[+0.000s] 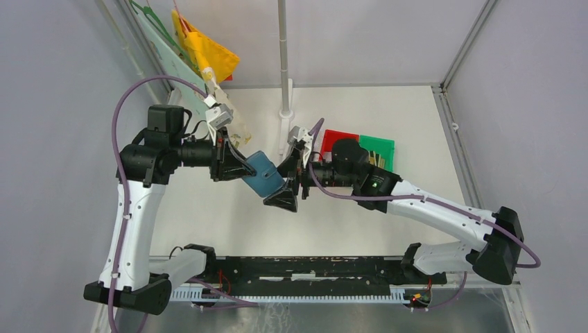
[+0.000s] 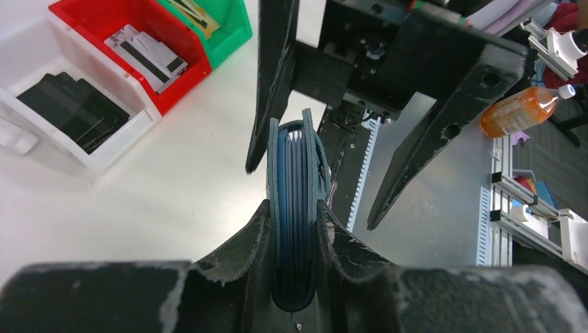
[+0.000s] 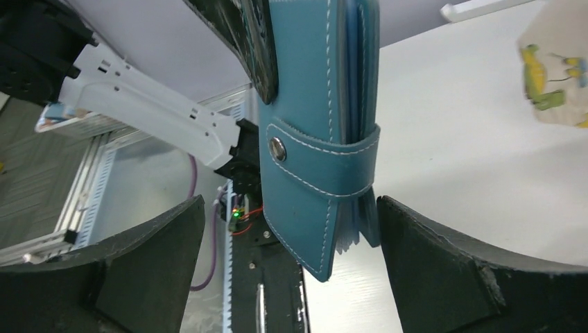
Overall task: Take the credit cards out of the card holder
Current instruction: Pick up the card holder from the center of the board.
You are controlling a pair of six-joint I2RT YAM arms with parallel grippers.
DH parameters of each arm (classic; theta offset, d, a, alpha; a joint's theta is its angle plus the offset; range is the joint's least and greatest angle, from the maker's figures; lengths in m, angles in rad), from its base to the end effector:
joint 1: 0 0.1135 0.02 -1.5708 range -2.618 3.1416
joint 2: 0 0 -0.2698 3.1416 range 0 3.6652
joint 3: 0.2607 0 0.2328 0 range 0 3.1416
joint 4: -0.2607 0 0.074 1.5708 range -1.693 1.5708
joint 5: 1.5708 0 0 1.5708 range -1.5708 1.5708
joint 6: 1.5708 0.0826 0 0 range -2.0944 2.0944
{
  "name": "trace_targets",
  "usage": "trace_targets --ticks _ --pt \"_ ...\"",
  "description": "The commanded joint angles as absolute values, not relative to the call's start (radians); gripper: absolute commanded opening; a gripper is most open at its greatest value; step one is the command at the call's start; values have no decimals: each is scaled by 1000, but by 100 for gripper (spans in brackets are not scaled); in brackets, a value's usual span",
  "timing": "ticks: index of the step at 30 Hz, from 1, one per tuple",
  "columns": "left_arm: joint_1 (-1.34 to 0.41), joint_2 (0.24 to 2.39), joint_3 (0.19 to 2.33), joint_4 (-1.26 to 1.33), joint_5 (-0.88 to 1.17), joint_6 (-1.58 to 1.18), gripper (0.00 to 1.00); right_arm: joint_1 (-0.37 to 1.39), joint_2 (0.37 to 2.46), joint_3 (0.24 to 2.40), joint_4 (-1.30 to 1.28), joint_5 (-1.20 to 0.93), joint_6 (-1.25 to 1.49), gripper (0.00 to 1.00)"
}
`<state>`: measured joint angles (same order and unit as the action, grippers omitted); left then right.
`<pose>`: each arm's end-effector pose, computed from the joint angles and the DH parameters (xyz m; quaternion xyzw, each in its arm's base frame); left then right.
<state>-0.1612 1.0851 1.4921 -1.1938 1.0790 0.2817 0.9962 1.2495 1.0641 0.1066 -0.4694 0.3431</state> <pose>0.1429 -0.0970 0.4162 0.3656 0.7304 -0.4541 0.3558 0.1394 0.2840 0.3754 -0.3786 0.6259 0.5436 0.4115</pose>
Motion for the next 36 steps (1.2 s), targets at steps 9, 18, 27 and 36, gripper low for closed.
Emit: trace_targets --ticks 9,18,27,36 --pt "-171 1020 1527 -1135 1211 258 2 959 1244 1012 500 -784 556 57" --pt "-170 996 1499 -1137 1209 285 38 930 1242 1004 522 -787 602 3" --pt "-172 1005 1509 -1135 1219 272 68 930 1253 1084 222 -780 341 0" --pt "-172 1019 1464 -1140 1214 282 55 942 1278 1149 126 -760 275 0"
